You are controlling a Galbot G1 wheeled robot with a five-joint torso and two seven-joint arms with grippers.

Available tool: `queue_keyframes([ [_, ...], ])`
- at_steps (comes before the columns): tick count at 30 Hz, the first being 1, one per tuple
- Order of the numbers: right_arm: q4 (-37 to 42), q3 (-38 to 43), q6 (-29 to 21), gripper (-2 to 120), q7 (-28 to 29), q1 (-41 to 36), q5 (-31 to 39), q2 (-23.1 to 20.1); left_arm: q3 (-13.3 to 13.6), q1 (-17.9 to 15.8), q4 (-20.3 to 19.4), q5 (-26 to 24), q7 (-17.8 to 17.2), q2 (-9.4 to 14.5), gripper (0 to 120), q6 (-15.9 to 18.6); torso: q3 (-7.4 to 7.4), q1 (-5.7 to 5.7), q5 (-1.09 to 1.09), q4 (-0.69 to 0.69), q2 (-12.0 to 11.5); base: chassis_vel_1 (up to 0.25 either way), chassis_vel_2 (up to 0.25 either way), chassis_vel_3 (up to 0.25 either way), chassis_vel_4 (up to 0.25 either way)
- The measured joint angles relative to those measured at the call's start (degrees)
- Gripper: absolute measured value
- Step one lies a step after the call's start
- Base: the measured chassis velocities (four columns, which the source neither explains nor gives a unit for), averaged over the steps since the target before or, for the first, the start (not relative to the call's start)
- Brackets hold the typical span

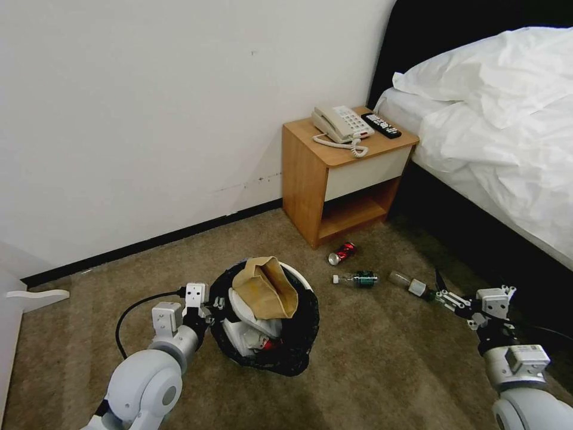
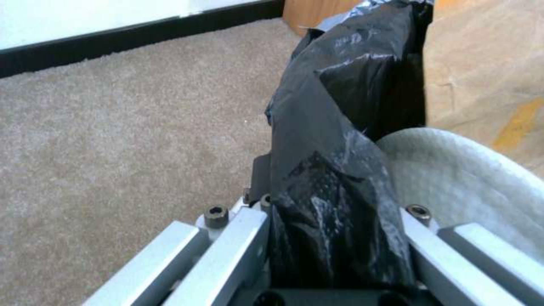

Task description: Pick up the trash bin, then pick up the garbage from the floor and place it into the trash bin.

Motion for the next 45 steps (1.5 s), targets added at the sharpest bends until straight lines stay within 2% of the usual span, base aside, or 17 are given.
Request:
queue_keyframes([
  [21,1.0,0.1,-1.1,100,0.0,-0.7,0.0,1.4,0.1,0.4,0.0,-0.2,0.5,0.5,3,-1.1,-0.03,0.0,0.0,0.0,0.0,-0.01,0.011,0.007,-0.011],
  [45,0.1,-0.3,-0.9,100,-0.1,0.1,0.0,1.4,-0.1,0.3,-0.2,-0.4,0.4,0.4,3,-1.1,-0.02,0.0,0.0,0.0,0.0,-0.129,0.127,0.129,-0.12],
])
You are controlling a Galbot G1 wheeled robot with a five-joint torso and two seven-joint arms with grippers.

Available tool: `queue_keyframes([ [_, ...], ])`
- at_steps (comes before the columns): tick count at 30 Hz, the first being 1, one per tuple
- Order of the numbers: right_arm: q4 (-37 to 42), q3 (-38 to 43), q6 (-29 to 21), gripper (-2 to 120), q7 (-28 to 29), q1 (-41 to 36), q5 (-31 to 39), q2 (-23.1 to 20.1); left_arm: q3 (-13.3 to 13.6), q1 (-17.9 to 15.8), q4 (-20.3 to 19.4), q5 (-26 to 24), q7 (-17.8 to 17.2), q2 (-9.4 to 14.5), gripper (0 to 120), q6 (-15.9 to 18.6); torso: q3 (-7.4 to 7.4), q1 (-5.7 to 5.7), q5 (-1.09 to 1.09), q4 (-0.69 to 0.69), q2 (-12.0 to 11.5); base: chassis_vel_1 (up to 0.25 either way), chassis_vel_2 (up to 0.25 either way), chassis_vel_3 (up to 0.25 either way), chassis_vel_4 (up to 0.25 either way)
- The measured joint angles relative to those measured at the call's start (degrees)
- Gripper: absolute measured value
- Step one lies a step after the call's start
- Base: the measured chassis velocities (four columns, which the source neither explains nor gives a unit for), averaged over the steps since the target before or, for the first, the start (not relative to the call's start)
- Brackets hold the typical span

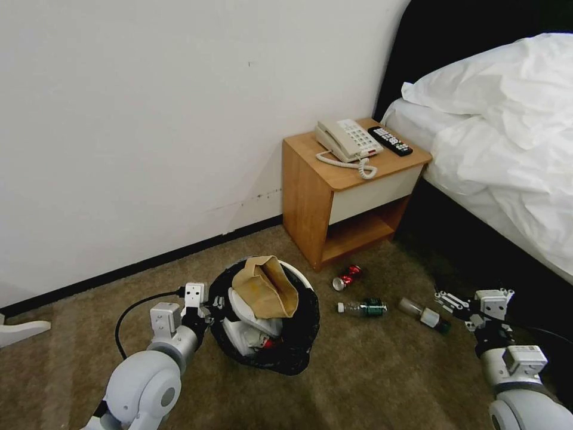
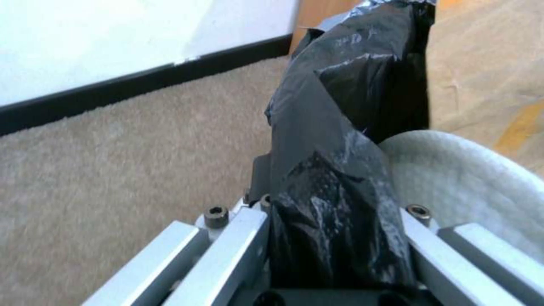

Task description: Pick up the trash bin, then pick up the garbage from the floor and place it into the trash bin.

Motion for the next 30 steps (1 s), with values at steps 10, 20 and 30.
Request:
queue_keyframes([
  [10,-1.5,-0.6,2.5,100,-0.1,0.6,0.3,0.0,-0.2,0.0,0.2,0.1,0.0,-0.1,3,-0.1,0.0,0.0,0.0,0.0,0.0,-0.077,0.071,0.076,-0.071],
  [20,-1.7,-0.7,2.6,100,-0.2,1.0,0.7,-0.2,-0.2,-0.1,0.5,0.3,0.1,-0.4,3,0.0,0.0,0.0,0.0,0.0,0.0,0.0,0.0,0.0,0.0],
  [30,-1.7,-0.6,2.1,100,-1.9,0.9,1.5,-0.2,-0.4,0.1,0.5,0.6,0.2,-0.6,3,0.0,-0.01,0.0,0.0,0.0,0.0,0.0,0.0,0.0,0.0],
])
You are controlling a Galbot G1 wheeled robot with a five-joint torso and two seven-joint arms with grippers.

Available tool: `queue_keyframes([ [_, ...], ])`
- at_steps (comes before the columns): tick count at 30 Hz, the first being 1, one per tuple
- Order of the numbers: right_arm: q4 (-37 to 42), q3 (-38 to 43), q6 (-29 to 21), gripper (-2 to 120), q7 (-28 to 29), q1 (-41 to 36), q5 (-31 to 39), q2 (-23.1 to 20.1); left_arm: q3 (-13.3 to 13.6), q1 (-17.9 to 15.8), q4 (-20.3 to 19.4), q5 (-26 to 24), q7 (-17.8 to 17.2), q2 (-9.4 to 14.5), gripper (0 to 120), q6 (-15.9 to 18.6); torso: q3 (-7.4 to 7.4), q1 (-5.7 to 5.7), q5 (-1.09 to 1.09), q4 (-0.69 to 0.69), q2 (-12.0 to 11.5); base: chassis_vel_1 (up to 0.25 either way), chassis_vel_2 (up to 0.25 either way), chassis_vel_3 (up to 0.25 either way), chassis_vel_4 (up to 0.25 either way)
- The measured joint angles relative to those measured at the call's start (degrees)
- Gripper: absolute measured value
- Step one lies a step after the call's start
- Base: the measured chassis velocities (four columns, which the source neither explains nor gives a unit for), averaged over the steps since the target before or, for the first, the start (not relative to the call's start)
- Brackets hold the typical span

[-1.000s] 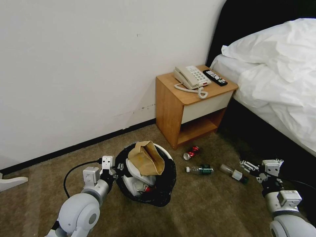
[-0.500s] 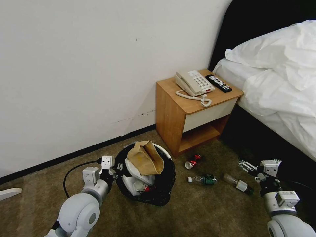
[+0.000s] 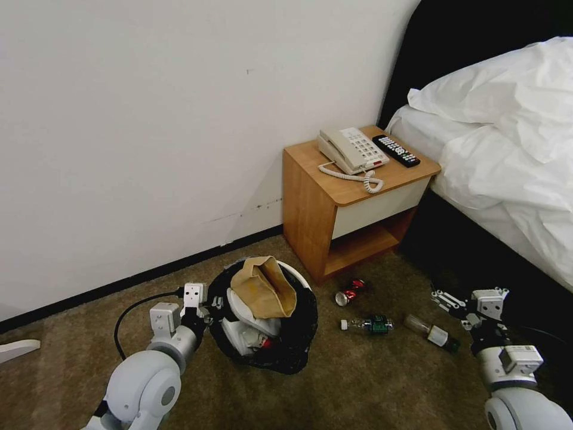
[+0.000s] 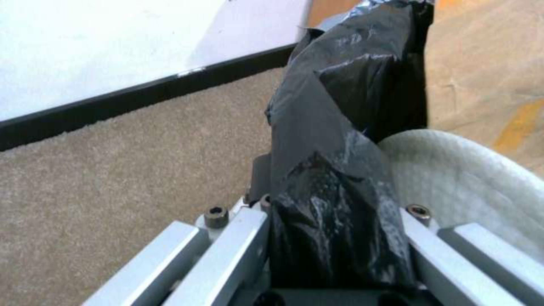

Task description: Pick up the trash bin, then pick up the garbage from the floor and place it into the trash bin.

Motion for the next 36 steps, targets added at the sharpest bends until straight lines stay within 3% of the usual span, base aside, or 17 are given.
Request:
queue_keyframes([
  [13,0.4,0.0,0.0,100,-0.4,-0.3,0.4,0.0,-0.1,0.1,-0.2,0.2,0.3,0.1,3,0.0,0.0,0.0,0.0,0.0,0.0,-0.007,0.01,0.014,-0.011],
  [36,0.2,-0.3,0.8,100,-0.3,-0.5,0.3,0.5,0.1,0.3,-0.2,0.6,0.9,0.2,3,-0.7,0.01,0.0,0.0,0.0,0.0,-0.074,0.068,0.075,-0.074],
])
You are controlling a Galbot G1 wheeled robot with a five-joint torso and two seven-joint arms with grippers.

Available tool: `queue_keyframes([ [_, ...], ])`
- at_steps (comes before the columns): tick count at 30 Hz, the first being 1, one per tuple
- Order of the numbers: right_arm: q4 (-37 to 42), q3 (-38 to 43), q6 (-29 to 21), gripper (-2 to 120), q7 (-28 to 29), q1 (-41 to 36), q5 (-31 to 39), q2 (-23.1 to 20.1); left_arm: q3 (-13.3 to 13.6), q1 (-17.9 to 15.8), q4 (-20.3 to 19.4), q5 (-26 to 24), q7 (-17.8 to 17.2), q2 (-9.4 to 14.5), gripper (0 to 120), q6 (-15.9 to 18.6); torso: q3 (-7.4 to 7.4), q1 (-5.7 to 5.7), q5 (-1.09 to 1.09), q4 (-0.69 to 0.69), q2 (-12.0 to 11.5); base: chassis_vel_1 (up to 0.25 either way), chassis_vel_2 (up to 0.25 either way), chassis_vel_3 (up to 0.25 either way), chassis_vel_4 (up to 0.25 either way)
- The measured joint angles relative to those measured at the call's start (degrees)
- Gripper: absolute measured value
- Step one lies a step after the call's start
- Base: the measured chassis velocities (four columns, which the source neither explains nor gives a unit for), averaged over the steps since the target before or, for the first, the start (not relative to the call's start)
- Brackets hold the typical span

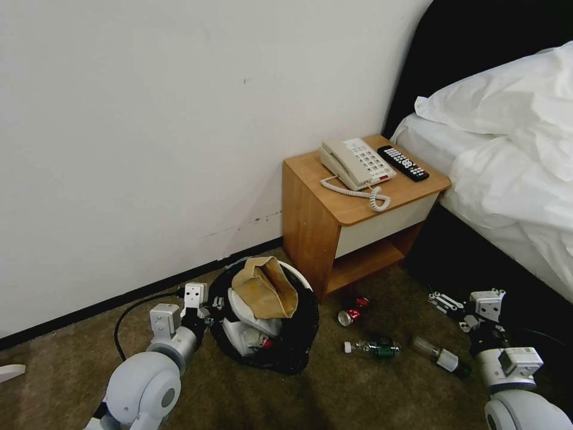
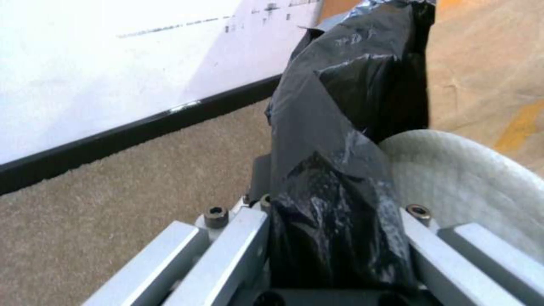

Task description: Pick up the trash bin, then pick up the garbage from the floor and place it into the trash bin.

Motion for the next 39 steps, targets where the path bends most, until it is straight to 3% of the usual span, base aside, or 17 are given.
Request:
queue_keyframes([
  [20,-2.2,-1.9,0.2,100,-0.1,1.7,0.0,-1.6,-0.5,0.2,-0.1,-0.1,0.0,0.0,3,-0.1,-0.01,0.0,-0.01,0.0,0.0,0.0,0.0,0.0,0.0],
  [22,-4.9,-5.5,0.0,100,0.2,3.7,1.0,-8.1,-1.1,1.5,-0.8,0.5,0.1,0.1,3,0.3,-0.01,0.0,0.0,-0.01,0.0,0.0,0.0,0.0,0.0],
  [23,-4.9,-5.5,0.0,100,0.2,3.7,1.0,-8.1,-1.1,1.5,-0.8,0.5,0.1,0.1,3,0.3,-0.01,0.0,0.0,-0.01,0.0,0.0,0.0,0.0,0.0],
  [24,-6.1,-7.1,-0.4,100,0.6,4.8,1.8,-11.3,-1.5,2.3,-1.1,1.1,0.3,-0.2,3,0.4,-0.01,0.0,0.01,0.01,0.0,0.0,0.0,0.0,0.0],
  [34,-10.3,-13.3,-4.5,100,2.2,9.4,7.2,-20.0,-3.9,4.9,-2.0,2.8,1.4,-2.4,3,0.4,-0.01,0.0,0.02,0.01,0.0,0.0,0.0,0.0,0.0],
  [39,-12.9,-15.6,-8.9,100,1.9,10.6,9.8,-25.2,-4.5,5.0,-1.8,3.4,1.8,-2.8,3,0.2,-0.01,0.0,0.0,-0.01,0.0,0.0,0.0,0.0,0.0],
])
